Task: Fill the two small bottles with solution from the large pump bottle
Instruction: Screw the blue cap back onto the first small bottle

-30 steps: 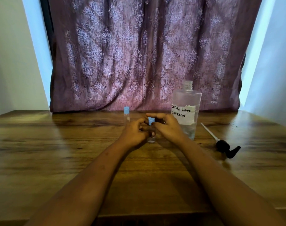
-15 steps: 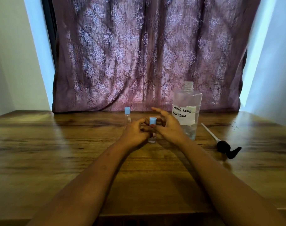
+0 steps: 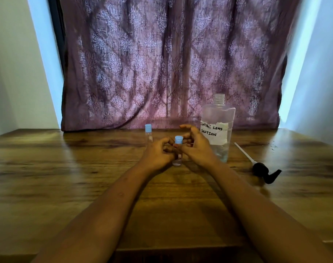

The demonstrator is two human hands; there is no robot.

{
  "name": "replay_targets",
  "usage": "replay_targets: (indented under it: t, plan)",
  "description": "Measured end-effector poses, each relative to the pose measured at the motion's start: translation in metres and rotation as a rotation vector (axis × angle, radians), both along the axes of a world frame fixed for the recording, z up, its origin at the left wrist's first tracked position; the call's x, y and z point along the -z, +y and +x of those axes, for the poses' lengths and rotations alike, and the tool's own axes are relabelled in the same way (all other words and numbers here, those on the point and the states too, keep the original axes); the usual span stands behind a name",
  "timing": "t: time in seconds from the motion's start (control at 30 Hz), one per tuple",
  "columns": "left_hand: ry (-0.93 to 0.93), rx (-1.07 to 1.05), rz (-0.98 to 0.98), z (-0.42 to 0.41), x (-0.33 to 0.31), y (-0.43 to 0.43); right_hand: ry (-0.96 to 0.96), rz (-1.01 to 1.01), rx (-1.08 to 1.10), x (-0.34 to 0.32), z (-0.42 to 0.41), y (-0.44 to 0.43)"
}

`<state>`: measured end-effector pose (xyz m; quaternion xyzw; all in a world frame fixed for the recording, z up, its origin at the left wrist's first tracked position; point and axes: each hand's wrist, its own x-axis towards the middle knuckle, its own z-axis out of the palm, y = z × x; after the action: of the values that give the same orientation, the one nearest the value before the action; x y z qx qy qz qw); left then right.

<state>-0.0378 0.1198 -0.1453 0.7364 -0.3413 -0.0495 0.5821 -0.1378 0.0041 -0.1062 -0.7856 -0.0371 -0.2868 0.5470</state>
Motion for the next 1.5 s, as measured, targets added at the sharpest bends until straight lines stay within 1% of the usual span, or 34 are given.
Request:
replay_targets:
  t: [0.23, 0.37, 0.47, 0.63, 0.8, 0.97, 1.1, 1.23, 1.37, 1.43, 1.5]
  plan:
    - [-0.018, -0.003, 0.014, -0.003, -0.002, 0.002, 0.023, -0.018, -0.037, 0.001, 0.002, -0.002]
    - [0.032, 0.016, -0.016, -0.006, -0.003, 0.002, -0.007, -0.021, 0.008, 0.001, 0.002, -0.001]
    - [0.014, 0.009, -0.005, -0.006, -0.003, 0.003, -0.009, -0.025, 0.03, 0.001, 0.002, -0.002]
    - [0.011, -0.002, 0.014, -0.009, -0.006, 0.005, 0.025, 0.015, -0.059, 0.001, 0.0, 0.001]
    - [-0.024, -0.021, 0.053, -0.013, -0.008, 0.006, 0.004, -0.006, 0.026, 0.004, 0.006, -0.002]
    - [-0.041, -0.026, 0.056, -0.016, -0.01, 0.006, 0.021, -0.011, -0.007, 0.003, 0.005, -0.002]
    - [-0.022, -0.031, 0.036, -0.014, -0.008, 0.006, 0.024, 0.018, -0.036, 0.004, 0.004, -0.001]
    - [-0.028, -0.035, 0.044, -0.013, -0.008, 0.004, 0.028, 0.094, -0.03, 0.004, 0.006, -0.002]
    - [-0.106, -0.073, 0.1, -0.011, -0.007, 0.001, 0.036, 0.16, -0.001, 0.0, 0.003, -0.003]
    - [-0.203, -0.128, 0.16, -0.015, -0.01, 0.001, 0.037, 0.153, 0.032, -0.002, 0.001, -0.003]
    - [-0.341, -0.219, 0.227, -0.021, -0.013, 0.001, 0.019, 0.129, 0.077, -0.002, 0.003, -0.003]
